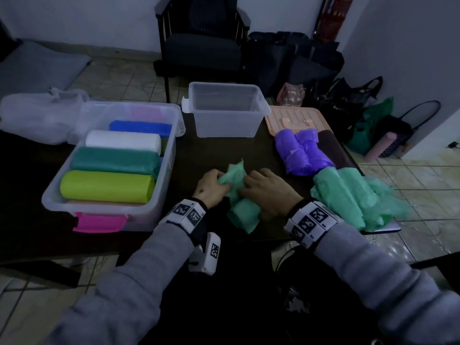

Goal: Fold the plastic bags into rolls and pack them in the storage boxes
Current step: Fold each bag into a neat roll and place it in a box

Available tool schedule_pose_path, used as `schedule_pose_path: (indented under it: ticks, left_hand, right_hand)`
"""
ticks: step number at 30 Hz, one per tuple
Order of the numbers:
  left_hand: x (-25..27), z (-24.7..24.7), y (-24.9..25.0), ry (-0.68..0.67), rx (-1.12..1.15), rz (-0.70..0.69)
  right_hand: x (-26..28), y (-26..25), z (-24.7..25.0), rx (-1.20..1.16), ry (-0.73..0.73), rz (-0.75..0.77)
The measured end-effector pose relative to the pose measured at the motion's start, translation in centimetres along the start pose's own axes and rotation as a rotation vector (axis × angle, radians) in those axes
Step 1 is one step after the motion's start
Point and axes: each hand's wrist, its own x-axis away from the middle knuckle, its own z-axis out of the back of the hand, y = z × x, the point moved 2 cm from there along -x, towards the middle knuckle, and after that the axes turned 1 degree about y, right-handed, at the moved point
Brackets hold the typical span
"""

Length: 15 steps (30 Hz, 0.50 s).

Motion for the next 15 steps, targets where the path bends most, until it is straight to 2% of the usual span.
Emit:
schedule_pose_path:
  ticks: [2, 8, 13, 15]
  left_hand:
    - [-0.1, 1.0, 1.0, 0.079, 0.016, -0.005]
    - [-1.4, 4.2, 4.7, 0.29, 0.112, -0.047]
    - [-2.4, 4.3, 5.0, 0.296, 0.135, -0.016]
    - [-3.0, 3.7, 3.8, 0.25, 0.095, 0.087]
  right_hand:
    - [0.3, 0.1, -0.7, -0.055, 0.093, -0.043]
    - [0.7, -0.4, -0.8, -0.203, 0.247, -0.103]
    - [0.1, -1.1, -0.8, -0.322, 0.136, -0.109]
    - [-0.3, -1.3, -1.4, -0.328, 0.103, -0.122]
